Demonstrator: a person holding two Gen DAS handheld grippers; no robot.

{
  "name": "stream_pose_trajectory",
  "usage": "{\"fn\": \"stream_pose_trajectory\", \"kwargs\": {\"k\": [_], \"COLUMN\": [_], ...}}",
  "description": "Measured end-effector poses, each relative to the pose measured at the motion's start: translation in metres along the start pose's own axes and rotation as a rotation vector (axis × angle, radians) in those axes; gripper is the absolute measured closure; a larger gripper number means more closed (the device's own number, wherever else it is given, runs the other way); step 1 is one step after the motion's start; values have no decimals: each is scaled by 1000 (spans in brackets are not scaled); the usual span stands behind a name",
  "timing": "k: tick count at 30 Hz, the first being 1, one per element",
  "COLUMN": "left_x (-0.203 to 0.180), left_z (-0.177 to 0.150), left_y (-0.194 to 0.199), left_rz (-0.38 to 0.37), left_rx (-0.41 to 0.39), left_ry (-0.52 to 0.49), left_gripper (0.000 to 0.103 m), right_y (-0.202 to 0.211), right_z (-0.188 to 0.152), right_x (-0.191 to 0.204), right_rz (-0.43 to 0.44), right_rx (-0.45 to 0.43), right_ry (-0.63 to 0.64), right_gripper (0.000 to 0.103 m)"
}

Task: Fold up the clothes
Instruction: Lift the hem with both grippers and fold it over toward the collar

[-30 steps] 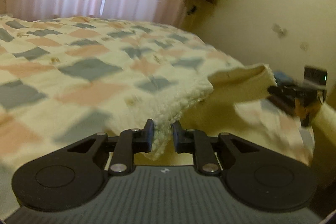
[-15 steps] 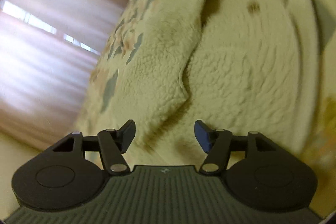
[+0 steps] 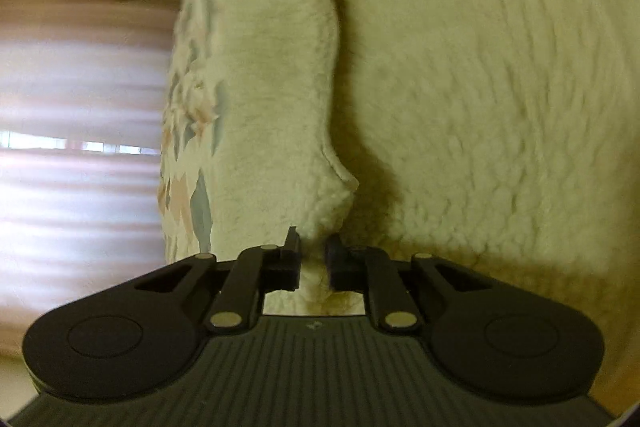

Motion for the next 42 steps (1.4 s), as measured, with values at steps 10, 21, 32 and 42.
{"fn": "stream_pose_trajectory", "kwargs": {"k": [10,21,32,42], "left_x": [-18,-38,-59,-58], "left_z": [17,12,12,15], "left_y": [77,107,75,98], "left_rz": [-21,-9,80,50], "left_rx": [20,38,29,13], "left_ry": [207,287,8,78], "left_gripper": [92,95,66,94], "right_y": [74,89,79,85], "right_z": [-9,-10,-7,-13], "right_x": [34,43,76,68], "right_rz": [78,71,20,59], "right_rx": [27,49,60,64], "right_ry": [-59,-110,-7,-35], "right_gripper": [97,97,80,99]}}
Point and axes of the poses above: each gripper's, at about its wrist camera, not at the fingertips, and y roughly against the way its jaws point, x to its left, z to its top, the point moved 5 cm from there along -y, roughly the way its jaws point, and after that the axes turned 5 degrees about y, right-handed, at the moved point
